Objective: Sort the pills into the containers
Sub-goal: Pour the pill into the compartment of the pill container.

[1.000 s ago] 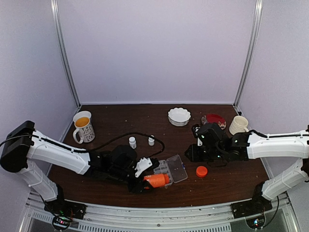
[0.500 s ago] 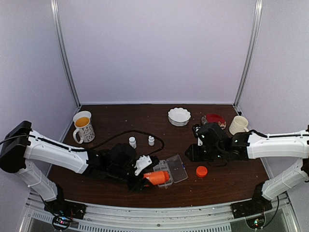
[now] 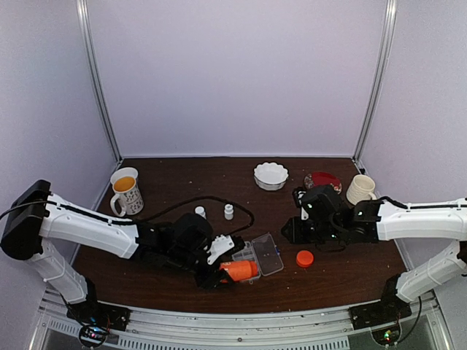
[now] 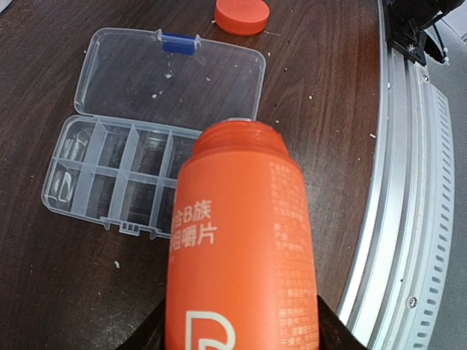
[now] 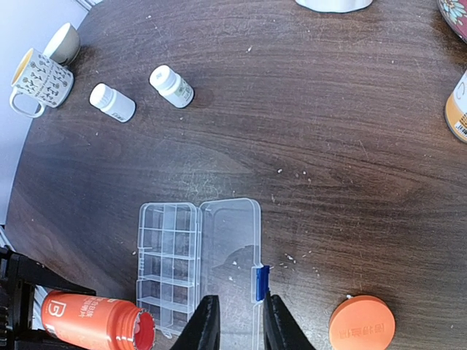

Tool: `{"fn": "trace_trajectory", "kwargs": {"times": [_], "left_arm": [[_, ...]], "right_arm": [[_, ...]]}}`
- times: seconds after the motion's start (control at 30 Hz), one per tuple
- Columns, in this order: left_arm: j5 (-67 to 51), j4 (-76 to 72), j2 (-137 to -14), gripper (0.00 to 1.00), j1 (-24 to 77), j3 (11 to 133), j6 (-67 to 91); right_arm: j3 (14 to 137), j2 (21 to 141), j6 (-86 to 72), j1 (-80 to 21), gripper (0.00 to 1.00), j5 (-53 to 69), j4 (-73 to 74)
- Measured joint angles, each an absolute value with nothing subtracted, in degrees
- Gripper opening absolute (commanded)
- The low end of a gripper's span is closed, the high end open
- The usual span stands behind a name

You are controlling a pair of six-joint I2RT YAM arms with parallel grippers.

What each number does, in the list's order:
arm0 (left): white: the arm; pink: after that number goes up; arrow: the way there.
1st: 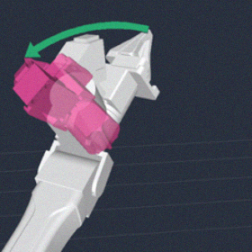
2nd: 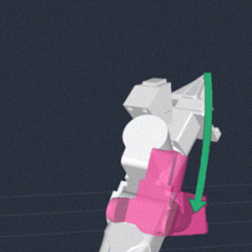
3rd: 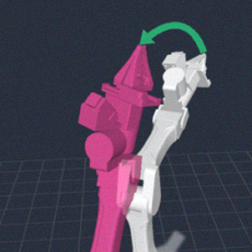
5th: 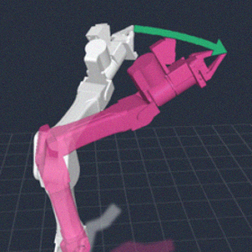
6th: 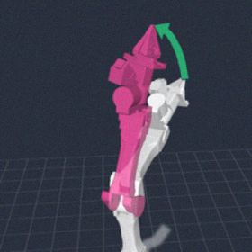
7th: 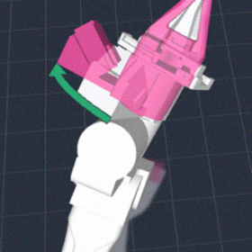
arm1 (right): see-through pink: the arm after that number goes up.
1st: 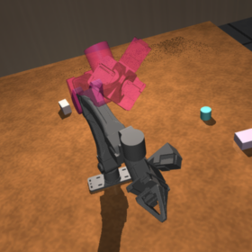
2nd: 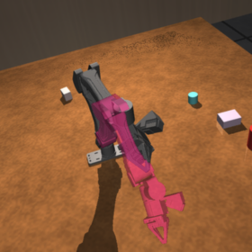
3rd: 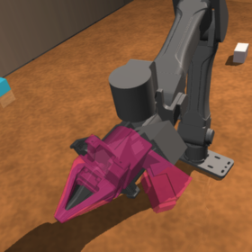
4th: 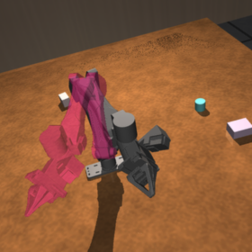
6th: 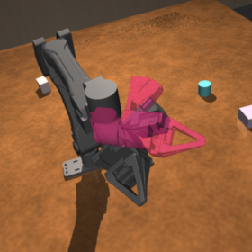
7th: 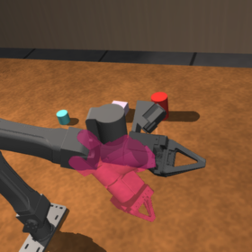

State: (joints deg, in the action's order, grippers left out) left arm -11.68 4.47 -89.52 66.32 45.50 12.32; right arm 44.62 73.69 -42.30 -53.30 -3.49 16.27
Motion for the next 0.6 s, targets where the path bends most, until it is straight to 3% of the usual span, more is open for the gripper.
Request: {"fn": "trace_trajectory", "kwargs": {"times": [0.6], "left_arm": [[-9.82, 11.77, -89.14, 0.0, 66.35, 48.93, 11.44]], "right_arm": [[44.07, 72.62, -42.87, -53.23, 0.21, -3.73, 16.4]]}}
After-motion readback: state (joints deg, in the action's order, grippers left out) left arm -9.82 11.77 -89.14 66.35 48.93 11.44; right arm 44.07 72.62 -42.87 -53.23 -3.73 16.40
